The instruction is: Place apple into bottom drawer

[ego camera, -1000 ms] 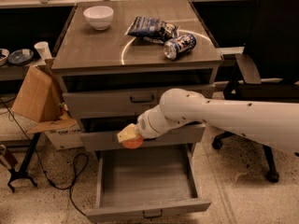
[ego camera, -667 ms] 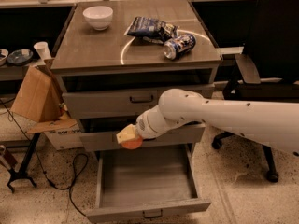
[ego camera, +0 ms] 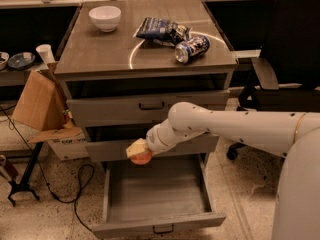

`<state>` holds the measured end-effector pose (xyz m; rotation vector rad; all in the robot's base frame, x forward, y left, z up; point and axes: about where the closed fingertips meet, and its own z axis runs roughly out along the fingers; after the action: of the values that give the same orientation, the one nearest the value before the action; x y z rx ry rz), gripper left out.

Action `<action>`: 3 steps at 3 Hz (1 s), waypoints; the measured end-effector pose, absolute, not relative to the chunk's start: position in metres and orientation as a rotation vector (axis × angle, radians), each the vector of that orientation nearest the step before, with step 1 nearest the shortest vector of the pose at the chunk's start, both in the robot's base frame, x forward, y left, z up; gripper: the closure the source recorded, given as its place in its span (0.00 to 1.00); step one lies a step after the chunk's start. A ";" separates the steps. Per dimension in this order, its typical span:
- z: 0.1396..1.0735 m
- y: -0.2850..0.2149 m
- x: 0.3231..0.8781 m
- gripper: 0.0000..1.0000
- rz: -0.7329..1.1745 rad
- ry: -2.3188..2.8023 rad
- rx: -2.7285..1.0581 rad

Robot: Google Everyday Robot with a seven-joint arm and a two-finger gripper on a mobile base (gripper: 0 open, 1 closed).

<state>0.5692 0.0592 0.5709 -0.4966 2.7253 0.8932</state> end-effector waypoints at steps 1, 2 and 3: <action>0.506 0.057 0.572 1.00 0.941 2.837 -0.412; 0.434 0.048 0.562 1.00 0.998 2.952 -0.301; 0.371 0.039 0.554 1.00 1.065 3.037 -0.165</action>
Offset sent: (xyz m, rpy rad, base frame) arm -0.0186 -0.0255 -0.2217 -0.0009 0.4180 -0.1241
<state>0.5540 0.0386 0.3706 -0.1647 3.0372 1.0651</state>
